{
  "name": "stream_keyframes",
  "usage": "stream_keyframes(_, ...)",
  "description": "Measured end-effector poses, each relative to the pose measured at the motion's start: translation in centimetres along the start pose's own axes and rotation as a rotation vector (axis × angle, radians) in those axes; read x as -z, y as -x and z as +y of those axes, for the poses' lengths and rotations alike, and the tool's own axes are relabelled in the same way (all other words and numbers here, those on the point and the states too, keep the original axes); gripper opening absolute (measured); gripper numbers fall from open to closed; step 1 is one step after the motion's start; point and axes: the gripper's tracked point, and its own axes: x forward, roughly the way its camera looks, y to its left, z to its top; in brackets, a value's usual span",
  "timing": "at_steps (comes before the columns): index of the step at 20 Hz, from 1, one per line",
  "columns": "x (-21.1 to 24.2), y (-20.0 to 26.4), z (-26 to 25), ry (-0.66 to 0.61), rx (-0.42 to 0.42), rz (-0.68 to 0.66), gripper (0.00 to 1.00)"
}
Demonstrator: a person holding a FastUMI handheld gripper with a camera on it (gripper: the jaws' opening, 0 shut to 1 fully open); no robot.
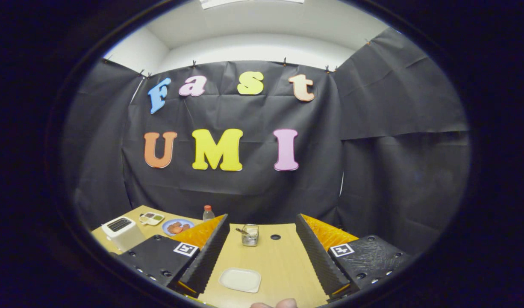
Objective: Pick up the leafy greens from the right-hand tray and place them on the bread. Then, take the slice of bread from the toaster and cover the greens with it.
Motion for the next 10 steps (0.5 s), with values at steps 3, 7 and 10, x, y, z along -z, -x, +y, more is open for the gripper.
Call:
stream_keyframes(3, -0.7, 0.2, -0.3, -0.008, 0.006, -0.015, 0.96)
stream_keyframes(7, -1.1, 0.8, 0.0, -0.012, 0.007, -0.017, 0.96)
stream_keyframes(10, -1.5, 0.8, -0.3, -0.002, 0.029, -0.028, 0.96)
